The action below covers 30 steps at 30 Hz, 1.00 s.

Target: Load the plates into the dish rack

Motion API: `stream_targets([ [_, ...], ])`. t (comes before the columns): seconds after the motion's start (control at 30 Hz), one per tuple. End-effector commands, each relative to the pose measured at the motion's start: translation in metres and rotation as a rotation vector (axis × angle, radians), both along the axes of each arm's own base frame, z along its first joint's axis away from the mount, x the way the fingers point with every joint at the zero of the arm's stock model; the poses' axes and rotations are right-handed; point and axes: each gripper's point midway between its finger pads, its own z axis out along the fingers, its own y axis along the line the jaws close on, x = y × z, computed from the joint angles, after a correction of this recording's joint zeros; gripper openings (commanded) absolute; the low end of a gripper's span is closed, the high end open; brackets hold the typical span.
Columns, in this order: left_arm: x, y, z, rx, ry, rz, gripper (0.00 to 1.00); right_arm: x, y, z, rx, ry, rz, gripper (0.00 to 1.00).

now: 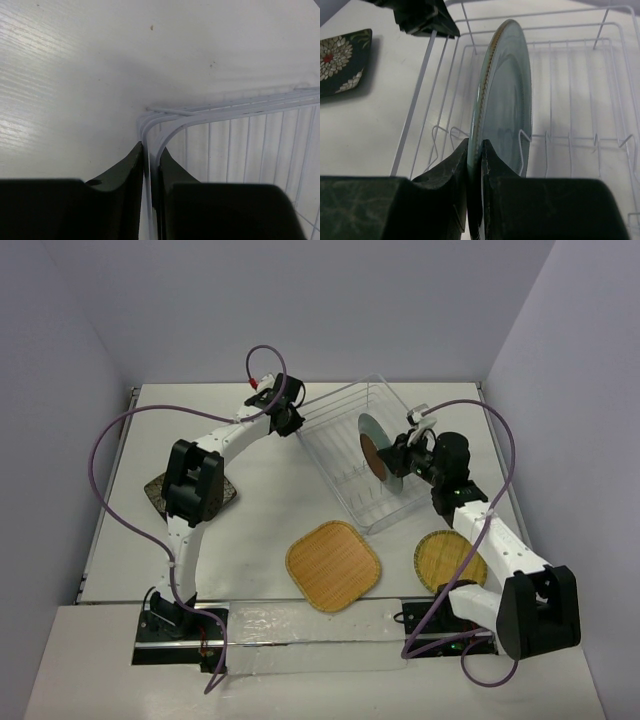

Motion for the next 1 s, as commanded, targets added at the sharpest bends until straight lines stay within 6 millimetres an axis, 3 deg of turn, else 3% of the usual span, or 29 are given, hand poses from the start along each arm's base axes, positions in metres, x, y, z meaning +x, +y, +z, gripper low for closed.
stream_targets([
  [0.0,0.024,-0.01,0.022,-0.08,-0.076,0.011,0.0,0.022,0.003,0.064,-0.003,-0.226,0.013,0.0],
  [0.1,0.034,-0.012,0.027,-0.096,-0.102,0.033,0.0,0.033,-0.001,0.084,-0.032,-0.267,-0.003,0.0],
  [0.43,0.066,-0.011,0.031,-0.175,-0.151,0.13,0.0,0.071,-0.01,0.092,-0.038,-0.267,-0.01,0.0],
  [0.6,0.073,-0.012,0.034,-0.179,-0.176,0.121,0.0,0.067,0.004,0.143,-0.003,-0.378,0.068,0.0],
  [0.7,0.074,-0.012,0.038,-0.178,-0.191,0.106,0.0,0.052,0.018,0.198,0.008,-0.496,0.156,0.0],
  [0.77,0.074,-0.013,0.039,-0.18,-0.204,0.092,0.0,0.048,0.022,0.209,0.0,-0.514,0.171,0.0],
  [0.87,0.075,-0.014,0.043,-0.178,-0.217,0.067,0.0,0.051,0.019,0.202,-0.023,-0.497,0.157,0.0],
  [0.97,0.078,-0.012,0.048,-0.167,-0.223,0.061,0.0,0.061,0.015,0.168,-0.048,-0.423,0.131,0.0],
])
